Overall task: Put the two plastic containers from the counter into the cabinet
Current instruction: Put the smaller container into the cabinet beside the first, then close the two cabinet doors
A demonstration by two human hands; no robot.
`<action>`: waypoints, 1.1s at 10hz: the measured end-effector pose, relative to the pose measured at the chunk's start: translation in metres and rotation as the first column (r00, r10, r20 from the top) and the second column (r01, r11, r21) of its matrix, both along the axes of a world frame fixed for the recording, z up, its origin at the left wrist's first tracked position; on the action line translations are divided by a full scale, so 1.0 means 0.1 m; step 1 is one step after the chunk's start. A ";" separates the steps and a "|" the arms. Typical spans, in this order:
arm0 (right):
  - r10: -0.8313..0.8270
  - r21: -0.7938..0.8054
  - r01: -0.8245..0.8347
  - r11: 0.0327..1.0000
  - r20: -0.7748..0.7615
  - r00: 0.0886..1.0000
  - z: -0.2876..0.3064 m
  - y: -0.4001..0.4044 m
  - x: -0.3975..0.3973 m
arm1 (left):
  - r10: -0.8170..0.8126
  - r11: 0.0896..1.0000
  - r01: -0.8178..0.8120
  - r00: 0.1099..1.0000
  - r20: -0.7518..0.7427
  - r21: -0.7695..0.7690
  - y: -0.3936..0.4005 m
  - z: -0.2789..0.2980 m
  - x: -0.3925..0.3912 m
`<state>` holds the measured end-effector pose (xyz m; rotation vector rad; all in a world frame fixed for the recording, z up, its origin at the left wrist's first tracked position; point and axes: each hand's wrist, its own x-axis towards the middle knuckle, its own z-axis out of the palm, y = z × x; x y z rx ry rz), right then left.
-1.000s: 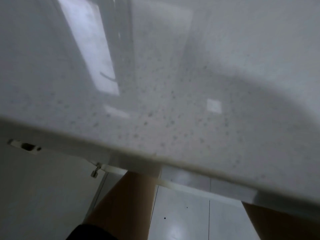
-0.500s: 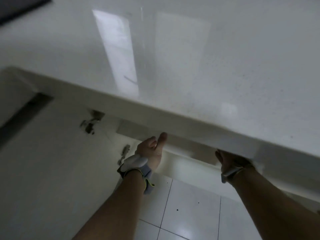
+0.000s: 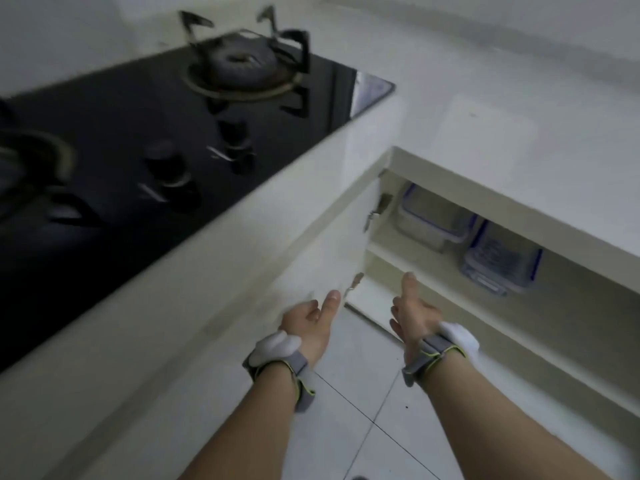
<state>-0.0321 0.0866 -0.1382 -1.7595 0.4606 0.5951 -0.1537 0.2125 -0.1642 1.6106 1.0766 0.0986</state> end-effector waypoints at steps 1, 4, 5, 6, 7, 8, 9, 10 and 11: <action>0.134 0.004 -0.134 0.991 0.014 0.991 0.48 0.38 -0.64 | 0.034 0.998 -0.036 0.998 -0.048 -0.052 0.07 0.24 -0.54; 0.418 -0.015 -0.420 0.907 -0.080 0.905 0.64 0.87 -1.53 | 0.223 0.943 -0.274 0.941 -0.254 -0.190 0.06 0.64 -1.67; 0.458 0.023 -0.458 0.889 -0.066 0.886 0.59 1.02 -1.66 | 0.350 0.856 -0.396 0.917 -0.189 -0.332 0.02 0.79 -1.77; 0.457 0.070 -0.451 0.890 -0.129 0.880 0.67 1.02 -1.69 | 0.469 0.751 -0.485 0.869 -0.156 -0.448 -0.03 0.86 -1.70; 0.460 0.086 -0.452 0.888 -0.121 0.880 0.69 1.02 -1.67 | 0.626 0.647 -0.601 0.770 -0.124 -0.470 -0.02 0.87 -1.67; 0.442 0.066 -0.438 0.896 -0.069 0.894 0.69 1.00 -1.67 | 0.685 0.610 -0.617 0.726 -0.060 -0.497 -0.01 0.91 -1.75; 0.441 0.033 -0.439 0.898 -0.071 0.895 0.74 0.96 -1.68 | 0.715 0.579 -0.579 0.699 0.016 -0.574 -0.03 1.02 -1.77; 0.395 0.041 -0.393 0.919 -0.076 0.916 0.81 0.85 -1.70 | 0.692 0.635 -0.581 0.721 0.041 -0.509 -0.10 1.14 -1.75; 0.381 -0.012 -0.384 0.923 -0.096 0.920 0.74 0.64 -1.70 | 0.601 0.726 -0.530 0.799 0.030 -0.437 -0.26 1.28 -1.79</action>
